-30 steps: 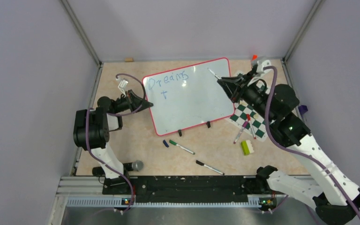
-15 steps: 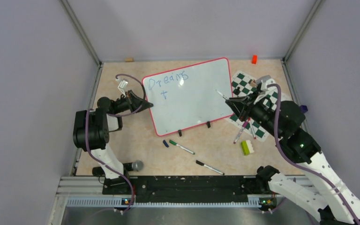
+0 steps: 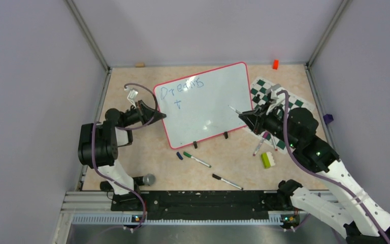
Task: Write a sentence on the whiteboard
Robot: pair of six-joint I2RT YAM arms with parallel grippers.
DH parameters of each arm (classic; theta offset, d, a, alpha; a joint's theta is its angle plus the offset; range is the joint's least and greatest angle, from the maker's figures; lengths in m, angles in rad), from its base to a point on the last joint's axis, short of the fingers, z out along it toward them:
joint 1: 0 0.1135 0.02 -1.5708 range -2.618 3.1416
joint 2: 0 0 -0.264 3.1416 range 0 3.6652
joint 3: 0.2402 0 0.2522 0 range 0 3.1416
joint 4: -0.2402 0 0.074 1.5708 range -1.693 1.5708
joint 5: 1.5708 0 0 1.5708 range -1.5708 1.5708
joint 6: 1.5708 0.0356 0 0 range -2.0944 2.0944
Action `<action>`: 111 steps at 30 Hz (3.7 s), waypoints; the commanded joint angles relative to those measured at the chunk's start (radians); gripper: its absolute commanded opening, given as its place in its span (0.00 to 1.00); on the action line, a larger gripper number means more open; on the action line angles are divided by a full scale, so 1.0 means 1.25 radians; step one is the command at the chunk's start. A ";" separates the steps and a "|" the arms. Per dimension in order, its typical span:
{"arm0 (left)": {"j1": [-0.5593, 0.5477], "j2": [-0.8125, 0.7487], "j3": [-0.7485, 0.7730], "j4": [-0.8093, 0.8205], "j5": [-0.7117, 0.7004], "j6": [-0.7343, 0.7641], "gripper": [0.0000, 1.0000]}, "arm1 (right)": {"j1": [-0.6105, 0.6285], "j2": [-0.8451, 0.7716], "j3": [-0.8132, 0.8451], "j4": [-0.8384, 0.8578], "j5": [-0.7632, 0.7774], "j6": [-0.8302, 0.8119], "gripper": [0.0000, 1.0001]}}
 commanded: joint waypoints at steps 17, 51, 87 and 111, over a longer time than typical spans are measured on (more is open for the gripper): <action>-0.011 -0.078 -0.072 0.099 -0.073 0.087 0.00 | -0.001 0.143 0.000 0.148 -0.025 0.005 0.00; -0.056 -0.031 -0.014 0.099 -0.024 0.064 0.00 | 0.288 0.625 0.394 0.013 0.306 -0.022 0.00; -0.071 -0.217 0.062 -0.743 -0.134 0.611 0.00 | 0.294 0.616 0.369 -0.021 0.423 -0.098 0.00; -0.070 -0.251 0.087 -0.948 -0.215 0.719 0.00 | 0.294 0.671 0.458 -0.032 0.384 -0.105 0.00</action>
